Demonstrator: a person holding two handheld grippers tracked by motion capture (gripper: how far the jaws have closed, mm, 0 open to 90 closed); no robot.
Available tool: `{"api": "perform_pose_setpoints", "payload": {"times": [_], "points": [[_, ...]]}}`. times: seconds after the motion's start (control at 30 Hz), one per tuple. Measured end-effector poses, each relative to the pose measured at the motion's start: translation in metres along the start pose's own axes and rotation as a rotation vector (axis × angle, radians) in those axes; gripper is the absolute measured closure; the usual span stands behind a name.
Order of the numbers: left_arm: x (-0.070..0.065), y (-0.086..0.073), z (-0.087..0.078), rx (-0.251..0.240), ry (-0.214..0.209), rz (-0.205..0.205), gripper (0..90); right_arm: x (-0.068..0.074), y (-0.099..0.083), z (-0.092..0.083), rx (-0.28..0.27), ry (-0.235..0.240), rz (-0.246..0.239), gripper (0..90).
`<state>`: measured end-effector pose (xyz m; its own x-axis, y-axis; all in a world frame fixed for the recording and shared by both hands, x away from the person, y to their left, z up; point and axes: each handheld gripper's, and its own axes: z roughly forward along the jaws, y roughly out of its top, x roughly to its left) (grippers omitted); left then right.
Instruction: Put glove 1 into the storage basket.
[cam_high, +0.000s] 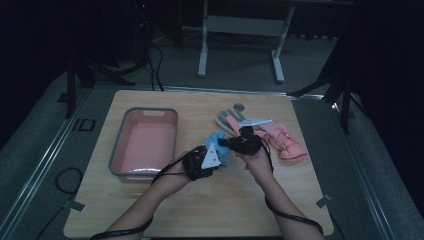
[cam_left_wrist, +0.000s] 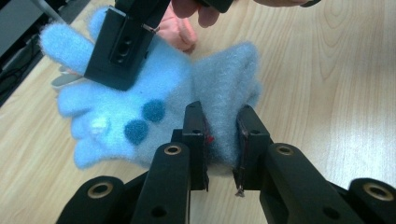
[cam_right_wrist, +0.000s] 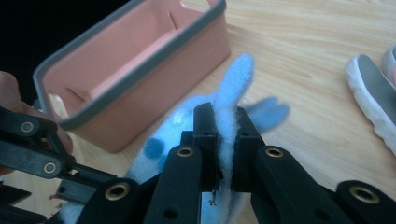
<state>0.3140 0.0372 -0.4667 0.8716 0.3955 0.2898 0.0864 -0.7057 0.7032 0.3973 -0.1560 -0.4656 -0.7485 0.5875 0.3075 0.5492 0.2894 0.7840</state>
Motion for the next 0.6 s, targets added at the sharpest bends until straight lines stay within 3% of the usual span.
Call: {"api": "perform_pose_setpoints", "payload": {"times": [0.6], "points": [[0.025, -0.015, -0.040, 0.026, 0.049, -0.016, 78.4, 0.031, 0.041, 0.025, 0.006, 0.033, -0.053, 84.3]]}}
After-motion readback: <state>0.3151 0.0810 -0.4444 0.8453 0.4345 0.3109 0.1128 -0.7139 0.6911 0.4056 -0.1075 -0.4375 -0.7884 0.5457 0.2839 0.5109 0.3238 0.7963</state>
